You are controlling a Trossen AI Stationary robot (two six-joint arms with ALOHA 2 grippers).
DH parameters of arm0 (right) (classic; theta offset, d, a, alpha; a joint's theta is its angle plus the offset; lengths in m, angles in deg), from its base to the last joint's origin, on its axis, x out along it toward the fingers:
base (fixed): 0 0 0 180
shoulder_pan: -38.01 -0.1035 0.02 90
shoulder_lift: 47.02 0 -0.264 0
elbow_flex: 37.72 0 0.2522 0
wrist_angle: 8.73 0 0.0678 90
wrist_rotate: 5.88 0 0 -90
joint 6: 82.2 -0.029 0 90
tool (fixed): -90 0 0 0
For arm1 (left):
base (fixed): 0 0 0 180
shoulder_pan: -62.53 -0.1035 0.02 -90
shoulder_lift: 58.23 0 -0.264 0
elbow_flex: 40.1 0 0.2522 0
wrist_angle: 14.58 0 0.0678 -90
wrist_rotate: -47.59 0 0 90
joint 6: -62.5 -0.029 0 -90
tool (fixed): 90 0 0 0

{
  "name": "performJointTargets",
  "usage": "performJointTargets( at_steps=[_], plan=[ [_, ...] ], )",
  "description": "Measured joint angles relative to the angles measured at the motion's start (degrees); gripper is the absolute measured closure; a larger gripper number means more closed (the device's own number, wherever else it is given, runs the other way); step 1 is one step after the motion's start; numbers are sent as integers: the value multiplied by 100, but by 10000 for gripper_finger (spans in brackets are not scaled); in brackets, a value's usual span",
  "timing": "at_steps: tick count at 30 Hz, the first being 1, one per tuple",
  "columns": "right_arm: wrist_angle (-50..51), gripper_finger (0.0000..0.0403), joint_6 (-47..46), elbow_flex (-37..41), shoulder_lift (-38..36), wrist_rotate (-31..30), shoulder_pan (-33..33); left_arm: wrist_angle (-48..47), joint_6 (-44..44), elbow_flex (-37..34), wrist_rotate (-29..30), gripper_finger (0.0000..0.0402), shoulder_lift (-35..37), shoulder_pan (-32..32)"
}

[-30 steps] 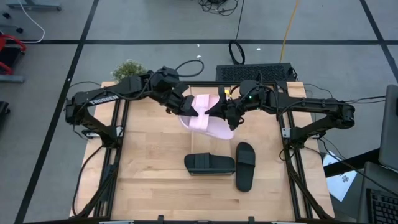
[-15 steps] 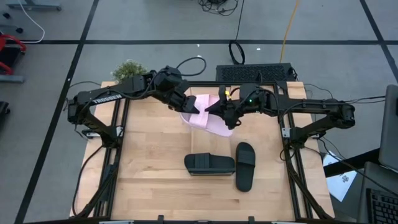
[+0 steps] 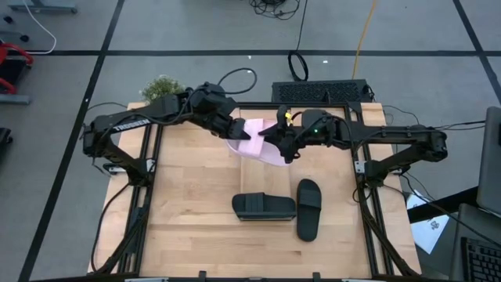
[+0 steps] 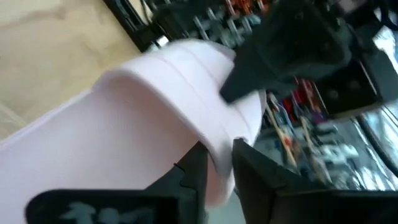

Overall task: Pick and place slides into the shelf
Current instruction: Put the pink slipper on the shelf

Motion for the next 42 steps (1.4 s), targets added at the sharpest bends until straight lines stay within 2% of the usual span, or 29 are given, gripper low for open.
performJointTargets(
  at_steps=[5, 8, 12, 17, 22, 25, 31, 33, 37, 42],
  plan=[
    [314, 303, 54, -4, -122, -998, -187, -74, 56, 1, 101, 401, 15, -2],
    [520, 282, 51, -7, -208, -1290, -276, -76, 128, 0, 161, 401, 15, -2],
    [944, 262, 25, -9, -363, -1807, -420, -135, 224, 0, 474, 401, 15, 45],
    [1472, 255, -383, 0, -643, -2867, -593, -123, 426, -9, 985, 401, 15, 183],
    [1724, 255, -844, -2, -970, -3928, -715, 731, 958, -731, 1434, 401, 27, 459],
    [1921, 255, -1078, -2, -1206, -4389, -762, 1956, 1466, -1559, 1561, 402, 13, 617],
    [2399, 255, -1683, -2, -1630, -4513, -762, 4807, 2428, -3078, 2050, 402, 13, 762],
    [2505, 255, -1797, -2, -1743, -4511, -762, 5377, 2659, -3420, 2226, 402, 15, 835],
    [2567, 255, -1964, -2, -1862, -4500, -762, 5423, 3139, -3907, 2516, 402, 14, 997],
    [2543, 255, -2046, -2, -1873, -4484, -762, 5574, 3230, -4149, 2665, 401, 32, 1016]
  ],
)
